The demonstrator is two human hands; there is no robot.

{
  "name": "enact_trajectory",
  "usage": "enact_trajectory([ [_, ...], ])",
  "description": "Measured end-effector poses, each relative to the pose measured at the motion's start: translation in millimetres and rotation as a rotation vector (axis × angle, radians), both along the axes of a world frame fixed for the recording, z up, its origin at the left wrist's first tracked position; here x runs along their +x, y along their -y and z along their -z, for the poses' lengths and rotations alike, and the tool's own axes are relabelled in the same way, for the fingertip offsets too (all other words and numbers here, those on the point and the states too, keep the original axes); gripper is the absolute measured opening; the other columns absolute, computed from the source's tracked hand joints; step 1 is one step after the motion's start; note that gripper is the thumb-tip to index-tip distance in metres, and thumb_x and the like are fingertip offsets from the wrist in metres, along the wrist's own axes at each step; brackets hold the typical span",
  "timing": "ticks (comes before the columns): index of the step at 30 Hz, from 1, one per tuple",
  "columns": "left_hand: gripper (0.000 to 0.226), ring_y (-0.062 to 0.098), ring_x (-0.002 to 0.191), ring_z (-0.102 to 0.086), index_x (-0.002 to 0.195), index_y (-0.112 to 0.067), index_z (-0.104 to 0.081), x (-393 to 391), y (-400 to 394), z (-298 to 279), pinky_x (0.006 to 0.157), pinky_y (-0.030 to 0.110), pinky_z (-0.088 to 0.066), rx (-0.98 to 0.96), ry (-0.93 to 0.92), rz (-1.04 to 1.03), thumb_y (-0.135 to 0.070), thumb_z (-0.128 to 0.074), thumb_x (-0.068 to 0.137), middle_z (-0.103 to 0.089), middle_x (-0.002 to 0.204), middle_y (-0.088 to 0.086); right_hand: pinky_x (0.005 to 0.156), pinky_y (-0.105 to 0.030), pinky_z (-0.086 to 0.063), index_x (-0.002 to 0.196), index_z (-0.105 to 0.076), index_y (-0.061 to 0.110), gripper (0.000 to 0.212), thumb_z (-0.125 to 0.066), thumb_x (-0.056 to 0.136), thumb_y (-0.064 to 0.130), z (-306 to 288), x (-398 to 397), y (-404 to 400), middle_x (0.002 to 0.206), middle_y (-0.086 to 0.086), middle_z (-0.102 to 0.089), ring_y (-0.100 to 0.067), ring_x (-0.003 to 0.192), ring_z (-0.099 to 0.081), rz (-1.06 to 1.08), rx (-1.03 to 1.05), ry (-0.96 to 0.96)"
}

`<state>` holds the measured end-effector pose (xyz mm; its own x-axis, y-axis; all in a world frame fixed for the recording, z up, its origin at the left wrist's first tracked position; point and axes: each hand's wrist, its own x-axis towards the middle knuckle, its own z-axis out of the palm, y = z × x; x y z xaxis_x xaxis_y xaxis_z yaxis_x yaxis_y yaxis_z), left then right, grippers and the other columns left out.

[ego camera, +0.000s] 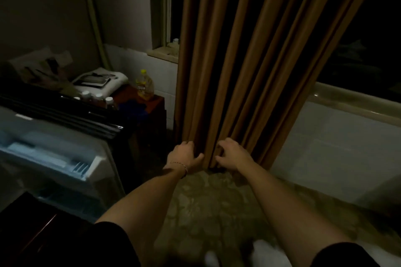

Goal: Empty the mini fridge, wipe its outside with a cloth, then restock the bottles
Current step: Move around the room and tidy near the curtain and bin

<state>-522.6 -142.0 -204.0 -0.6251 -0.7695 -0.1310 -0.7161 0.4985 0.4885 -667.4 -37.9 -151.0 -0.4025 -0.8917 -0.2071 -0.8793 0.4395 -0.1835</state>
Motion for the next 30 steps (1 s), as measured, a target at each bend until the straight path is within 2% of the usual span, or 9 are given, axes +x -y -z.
enact_trajectory([
  [6, 0.041, 0.022, 0.095, -0.055, 0.107, -0.023, -0.053, -60, 88, -21, 0.084, 0.046, -0.053, 0.011, 0.017, -0.197, -0.06, -0.05, 0.088, -0.051, 0.107, 0.001, 0.091, -0.039, -0.052, 0.129, -0.056, 0.021, 0.039, -0.061, 0.094, 0.039, -3, -74, 118, 0.127, -0.003, -0.049, -0.024, 0.113, -0.056, -0.196, -0.017, 0.008],
  [12, 0.045, 0.02, 0.097, -0.054, 0.113, -0.023, -0.055, -70, 159, -32, 0.087, 0.042, -0.053, -0.007, 0.047, -0.417, -0.061, -0.052, 0.088, -0.051, 0.112, 0.0, 0.089, -0.035, -0.051, 0.131, -0.054, 0.021, 0.042, -0.061, 0.095, 0.039, -13, -101, 227, 0.129, -0.002, -0.048, -0.023, 0.115, -0.055, -0.401, -0.004, 0.021],
  [21, 0.043, 0.023, 0.093, -0.055, 0.101, -0.022, -0.054, 16, 264, -34, 0.083, 0.046, -0.052, -0.052, 0.052, -0.743, -0.062, -0.049, 0.086, -0.055, 0.106, 0.003, 0.1, -0.042, -0.048, 0.136, -0.052, 0.022, 0.049, -0.062, 0.093, 0.041, -6, -32, 391, 0.132, -0.002, -0.045, -0.025, 0.122, -0.05, -0.735, 0.015, 0.084],
  [26, 0.046, 0.026, 0.101, -0.055, 0.112, -0.023, -0.057, 78, 321, -28, 0.087, 0.047, -0.052, -0.068, 0.036, -0.939, -0.06, -0.049, 0.086, -0.056, 0.114, 0.006, 0.098, -0.043, -0.048, 0.133, -0.052, 0.02, 0.047, -0.062, 0.093, 0.041, -10, 24, 479, 0.129, -0.005, -0.047, -0.027, 0.119, -0.052, -0.918, 0.005, 0.076],
  [30, 0.045, 0.028, 0.108, -0.054, 0.118, -0.022, -0.057, 118, 351, -27, 0.087, 0.043, -0.051, -0.122, 0.079, -1.084, -0.055, -0.051, 0.088, -0.056, 0.118, 0.006, 0.1, -0.041, -0.047, 0.136, -0.052, 0.019, 0.051, -0.064, 0.092, 0.041, -12, 66, 535, 0.137, -0.005, -0.047, -0.027, 0.126, -0.05, -0.976, -0.009, 0.112],
])
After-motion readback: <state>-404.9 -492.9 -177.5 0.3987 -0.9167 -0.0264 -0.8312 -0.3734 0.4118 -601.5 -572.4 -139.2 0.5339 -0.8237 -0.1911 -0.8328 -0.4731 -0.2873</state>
